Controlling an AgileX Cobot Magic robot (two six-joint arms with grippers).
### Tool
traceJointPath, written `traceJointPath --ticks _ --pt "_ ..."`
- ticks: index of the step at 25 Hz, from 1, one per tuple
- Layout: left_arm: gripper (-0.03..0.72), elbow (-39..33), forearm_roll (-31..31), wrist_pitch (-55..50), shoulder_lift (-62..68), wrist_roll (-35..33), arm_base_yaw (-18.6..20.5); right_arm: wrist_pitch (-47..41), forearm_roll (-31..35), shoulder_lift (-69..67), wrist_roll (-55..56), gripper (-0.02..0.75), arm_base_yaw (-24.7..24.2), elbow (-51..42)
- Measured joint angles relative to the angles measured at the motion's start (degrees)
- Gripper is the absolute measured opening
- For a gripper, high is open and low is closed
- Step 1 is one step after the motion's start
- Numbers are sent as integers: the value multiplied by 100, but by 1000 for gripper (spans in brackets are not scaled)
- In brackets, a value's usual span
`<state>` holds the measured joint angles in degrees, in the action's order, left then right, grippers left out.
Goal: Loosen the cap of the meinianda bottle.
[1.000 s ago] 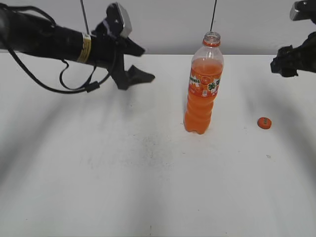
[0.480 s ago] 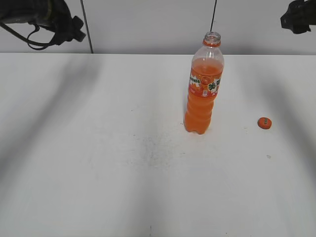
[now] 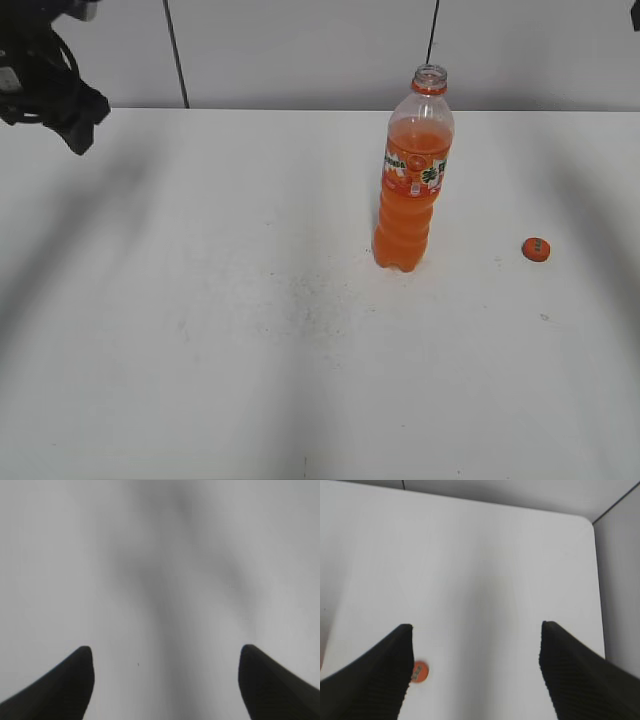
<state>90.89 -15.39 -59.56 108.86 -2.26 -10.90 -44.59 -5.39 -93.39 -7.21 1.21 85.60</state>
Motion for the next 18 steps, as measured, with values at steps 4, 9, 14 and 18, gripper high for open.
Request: traceJointPath --ticks 4,9,14,18 --pt "540 310 120 -795 -414 -49 7 -1345 28 0 6 588 -4 524" --pt "540 364 698 -1011 -1065 -49 219 -2403 75 67 -143 588 -4 890" --pt "540 202 995 -1011 -1767 -86 441 -2487 599 541 -257 588 -4 889" --pt "540 -755 900 -1011 -2505 -148 447 -2482 797 1303 -367 588 -4 373"
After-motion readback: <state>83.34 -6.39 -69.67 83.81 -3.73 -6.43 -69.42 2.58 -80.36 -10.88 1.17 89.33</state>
